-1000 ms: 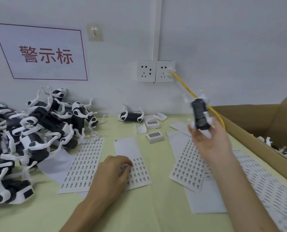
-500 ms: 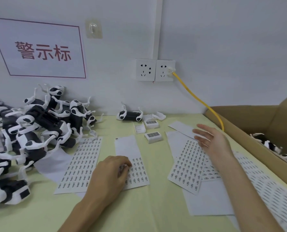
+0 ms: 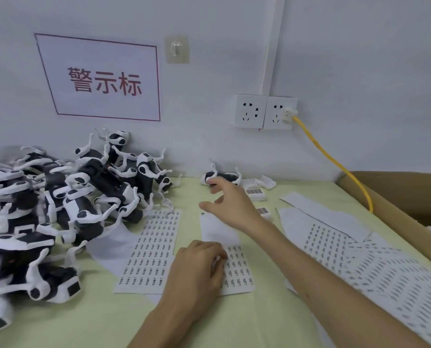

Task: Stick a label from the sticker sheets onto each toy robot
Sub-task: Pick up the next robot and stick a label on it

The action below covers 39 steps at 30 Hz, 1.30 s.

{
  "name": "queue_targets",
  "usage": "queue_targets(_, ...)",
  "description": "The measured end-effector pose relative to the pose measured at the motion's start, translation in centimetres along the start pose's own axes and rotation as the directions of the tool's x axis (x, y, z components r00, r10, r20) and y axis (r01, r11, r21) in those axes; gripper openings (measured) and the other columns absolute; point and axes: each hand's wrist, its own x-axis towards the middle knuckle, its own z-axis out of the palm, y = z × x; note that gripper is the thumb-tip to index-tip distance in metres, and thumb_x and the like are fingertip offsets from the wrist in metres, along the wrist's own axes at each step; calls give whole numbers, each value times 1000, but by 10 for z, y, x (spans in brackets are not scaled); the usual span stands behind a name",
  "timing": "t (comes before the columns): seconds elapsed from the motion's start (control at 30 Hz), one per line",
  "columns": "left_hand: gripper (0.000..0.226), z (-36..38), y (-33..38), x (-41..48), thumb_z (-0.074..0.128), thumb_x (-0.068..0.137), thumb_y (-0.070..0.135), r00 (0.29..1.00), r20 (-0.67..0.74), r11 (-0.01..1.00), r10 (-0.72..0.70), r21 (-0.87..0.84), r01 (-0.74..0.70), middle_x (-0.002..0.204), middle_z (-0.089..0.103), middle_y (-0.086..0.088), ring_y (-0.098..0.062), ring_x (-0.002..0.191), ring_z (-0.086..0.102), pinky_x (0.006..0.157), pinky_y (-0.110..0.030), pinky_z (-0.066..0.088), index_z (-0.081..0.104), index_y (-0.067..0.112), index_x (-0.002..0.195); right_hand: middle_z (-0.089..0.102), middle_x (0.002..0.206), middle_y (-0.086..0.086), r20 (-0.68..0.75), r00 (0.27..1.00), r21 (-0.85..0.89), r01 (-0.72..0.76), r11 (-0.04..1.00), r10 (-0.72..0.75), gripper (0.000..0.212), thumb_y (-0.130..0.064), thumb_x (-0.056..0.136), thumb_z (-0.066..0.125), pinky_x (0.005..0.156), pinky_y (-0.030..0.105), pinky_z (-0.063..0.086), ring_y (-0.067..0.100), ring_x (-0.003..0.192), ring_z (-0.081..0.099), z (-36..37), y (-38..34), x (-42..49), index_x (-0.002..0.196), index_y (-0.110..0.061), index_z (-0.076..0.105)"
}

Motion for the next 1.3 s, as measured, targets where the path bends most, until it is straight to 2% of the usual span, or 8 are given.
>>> queue_targets(0.2,21,1,-2,1,53,100,25,1000,24,1000,6,23,-6,122,68,20,-7,115,53,96,-30,39,70,28,111,54,141,11,89,988,-126,138,982,-127,76,-44,88,74,102,43,46,29,126,54,37,-64,67,149,-15,39)
queue_targets(0.4,50,-6,3,0,62,88,12,999,32,1000,19,4,-19,69,33,14,-14,78,30,71,-33,24,21,29,65,73,90,21,56,998,-10,1,1000,0,29,-21,97,62,84,37,53,30,90,67,70,-94,99,87,5,69)
queue_targets(0.63,14,-7,4,-1,54,99,20,999,43,999,-32,-26,33,109,69,15,-10,104,51,88,-33,36,66,26,94,68,84,29,83,996,-49,-18,999,22,27,3,91,49,67,36,52,30,75,62,51,-77,74,73,7,69)
queue_targets(0.8,29,-11,3,-5,58,100,22,991,31,976,-132,-171,135,138,65,13,-8,122,59,105,-27,42,73,27,125,50,60,2,-61,986,405,-118,906,156,25,-3,99,53,59,29,35,15,55,39,9,-45,38,84,6,70)
queue_targets(0.97,26,-16,6,-2,57,103,16,958,-120,894,-259,-406,191,122,66,29,13,114,58,98,-11,41,76,29,115,45,64,-1,46,993,864,-96,494,113,23,-6,104,50,53,17,34,6,50,37,-35,-17,-17,94,-3,70)
queue_targets(1.03,27,-22,9,2,51,107,15,926,-41,690,-376,-679,250,109,77,17,-1,105,70,87,-15,51,77,21,107,43,63,-2,93,995,915,-94,391,23,21,-10,101,54,55,19,36,8,53,36,-46,-4,-44,91,-9,73)
queue_targets(1.17,64,-39,14,9,34,109,44,877,430,-158,-217,-902,403,115,74,-27,-30,90,76,73,-34,63,73,-5,114,43,64,-3,126,990,929,-94,358,-69,17,-20,95,58,59,21,42,10,56,35,-50,17,-85,86,-16,71)
queue_targets(1.3,69,-42,17,2,42,100,60,868,485,-180,110,-849,497,122,72,-21,-29,97,74,88,-38,60,72,5,129,29,73,10,177,982,854,-123,506,-60,19,-26,94,62,68,36,32,25,69,22,-39,29,-99,83,-10,63)
